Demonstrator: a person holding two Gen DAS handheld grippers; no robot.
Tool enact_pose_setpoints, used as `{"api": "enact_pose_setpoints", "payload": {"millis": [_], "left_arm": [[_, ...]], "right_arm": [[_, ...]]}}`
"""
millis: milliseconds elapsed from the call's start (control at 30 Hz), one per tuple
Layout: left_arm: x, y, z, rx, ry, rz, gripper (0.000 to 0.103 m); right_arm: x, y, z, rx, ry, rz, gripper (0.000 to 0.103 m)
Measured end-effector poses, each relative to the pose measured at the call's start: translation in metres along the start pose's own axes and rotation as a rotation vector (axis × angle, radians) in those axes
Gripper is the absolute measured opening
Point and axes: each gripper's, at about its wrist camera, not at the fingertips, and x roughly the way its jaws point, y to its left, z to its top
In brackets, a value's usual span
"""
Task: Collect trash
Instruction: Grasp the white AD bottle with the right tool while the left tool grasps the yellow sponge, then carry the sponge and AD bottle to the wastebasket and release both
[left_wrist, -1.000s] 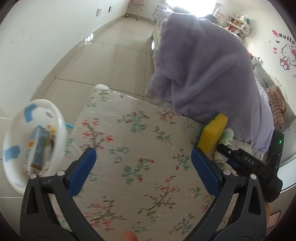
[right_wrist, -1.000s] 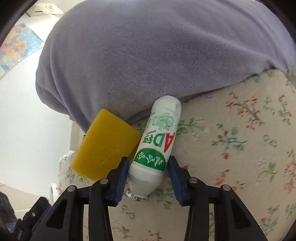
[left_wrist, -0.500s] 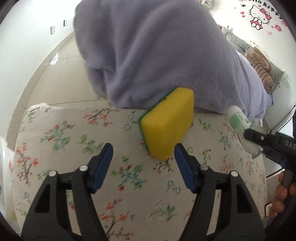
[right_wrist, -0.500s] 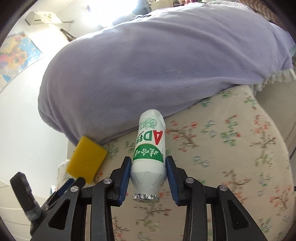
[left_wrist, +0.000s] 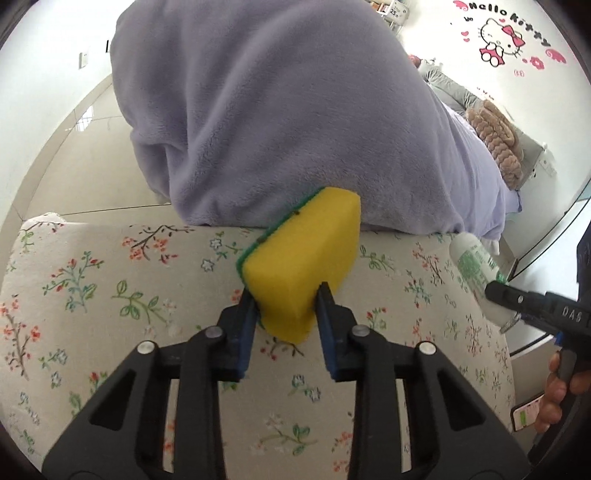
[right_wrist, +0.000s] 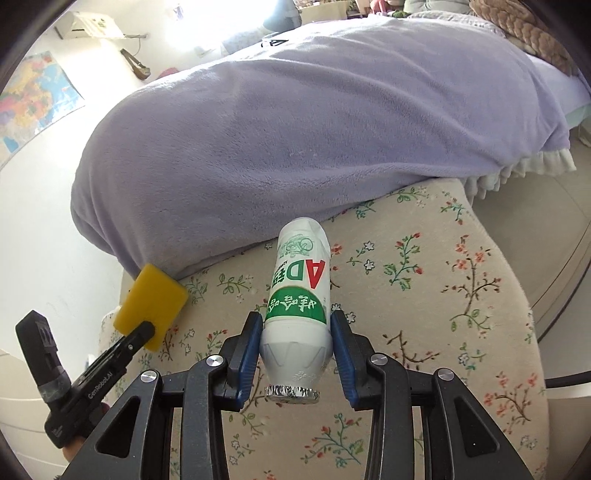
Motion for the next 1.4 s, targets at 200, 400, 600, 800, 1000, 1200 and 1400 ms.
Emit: {"api": "enact_pose_setpoints", "payload": {"millis": [200, 400, 600, 800, 1000, 1200, 1400], "left_arm": [[-0.018, -0.001, -0.002, -0.015, 0.002, 0.009, 0.031], [-0.045, 0.000, -0.008, -0.007, 0.000, 0.026, 0.031], [-0.069, 0.009, -0.019, -0.030, 0.016, 0.073, 0.031], [-0.088, 0.012, -0.027, -0.069, 0.039, 0.106, 0.031], [-0.109, 0.026, -0.043, -0.108, 0.029, 0.120, 0.031], [-0.129, 0.053, -0.049, -0.161, 0.014, 0.144, 0.031], [-0.147, 0.082, -0.054, -0.200, 0.002, 0.171, 0.032]], "right_arm": [[-0.003, 0.029, -0.010, -0.028, -0.026, 0.003, 0.038], [-0.021, 0.041, -0.019, -0.060, -0.031, 0.019, 0.038], [-0.035, 0.051, -0.026, -0.071, -0.040, 0.054, 0.038], [-0.046, 0.073, -0.037, -0.109, -0.047, 0.086, 0.038], [-0.042, 0.094, -0.047, -0.154, -0.037, 0.097, 0.038], [-0.035, 0.115, -0.059, -0.186, -0.014, 0.119, 0.038], [-0.026, 0.142, -0.073, -0.247, 0.008, 0.134, 0.038]]}}
